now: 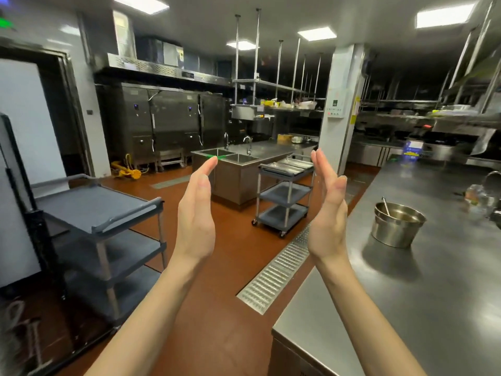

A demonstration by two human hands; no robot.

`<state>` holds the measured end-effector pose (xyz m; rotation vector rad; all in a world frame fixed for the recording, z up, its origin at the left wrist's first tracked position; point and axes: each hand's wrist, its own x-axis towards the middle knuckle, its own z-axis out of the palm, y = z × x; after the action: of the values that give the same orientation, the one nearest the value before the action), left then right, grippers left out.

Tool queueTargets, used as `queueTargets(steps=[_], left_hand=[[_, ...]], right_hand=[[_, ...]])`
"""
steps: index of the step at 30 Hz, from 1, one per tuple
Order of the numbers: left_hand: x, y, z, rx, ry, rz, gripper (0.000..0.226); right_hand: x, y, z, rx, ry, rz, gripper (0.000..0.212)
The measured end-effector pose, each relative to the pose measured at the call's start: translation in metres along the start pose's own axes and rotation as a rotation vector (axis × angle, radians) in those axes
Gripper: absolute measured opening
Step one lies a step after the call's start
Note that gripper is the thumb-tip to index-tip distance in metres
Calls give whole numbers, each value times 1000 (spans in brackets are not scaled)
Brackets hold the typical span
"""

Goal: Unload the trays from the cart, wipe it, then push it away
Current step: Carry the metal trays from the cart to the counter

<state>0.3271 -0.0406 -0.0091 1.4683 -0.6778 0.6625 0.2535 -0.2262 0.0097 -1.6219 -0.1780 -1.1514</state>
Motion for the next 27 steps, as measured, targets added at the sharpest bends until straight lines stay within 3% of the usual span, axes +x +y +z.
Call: queueTargets(steps=[14,27], left_hand=[[178,-207,9,-59,-34,-15,60],[309,-396,141,-193,-145,-32,62]], right_hand=[[139,176,146,-23,48,19,81],[270,368,156,-131,138,21,82]])
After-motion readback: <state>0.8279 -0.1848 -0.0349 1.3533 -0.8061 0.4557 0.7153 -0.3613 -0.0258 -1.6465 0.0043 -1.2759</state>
